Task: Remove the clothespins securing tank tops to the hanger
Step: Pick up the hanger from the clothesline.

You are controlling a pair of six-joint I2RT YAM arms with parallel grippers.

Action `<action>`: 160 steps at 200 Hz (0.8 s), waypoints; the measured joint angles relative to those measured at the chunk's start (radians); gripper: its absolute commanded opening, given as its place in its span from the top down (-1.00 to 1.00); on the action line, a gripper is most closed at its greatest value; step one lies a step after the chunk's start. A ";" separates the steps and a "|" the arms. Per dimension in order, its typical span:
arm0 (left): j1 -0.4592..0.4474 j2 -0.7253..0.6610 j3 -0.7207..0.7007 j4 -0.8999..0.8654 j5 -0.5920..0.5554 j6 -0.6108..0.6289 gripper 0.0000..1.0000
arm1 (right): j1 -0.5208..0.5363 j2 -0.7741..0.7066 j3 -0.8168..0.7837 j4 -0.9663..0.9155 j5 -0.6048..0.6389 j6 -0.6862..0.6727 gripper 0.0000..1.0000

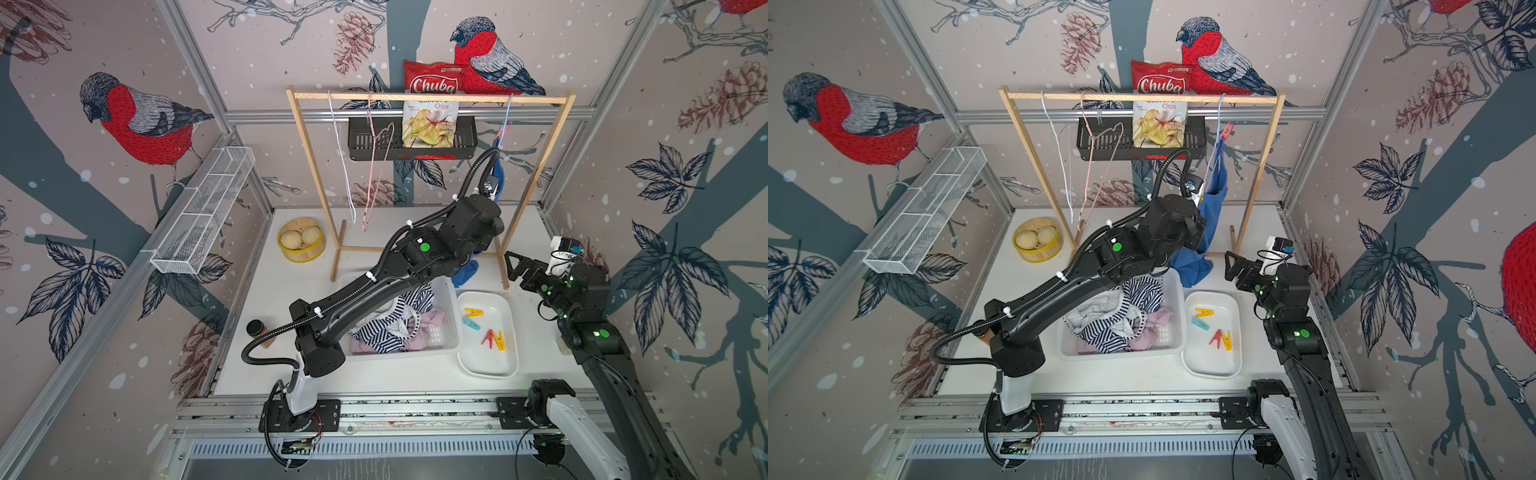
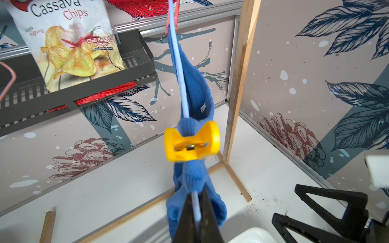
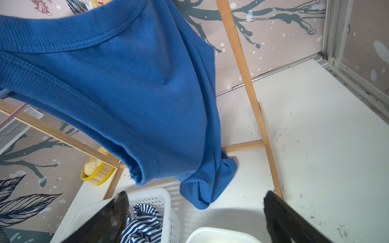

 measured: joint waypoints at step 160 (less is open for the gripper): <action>0.048 -0.240 -0.181 0.205 -0.038 0.209 1.00 | -0.011 -0.073 -0.041 -0.023 0.009 0.004 -1.00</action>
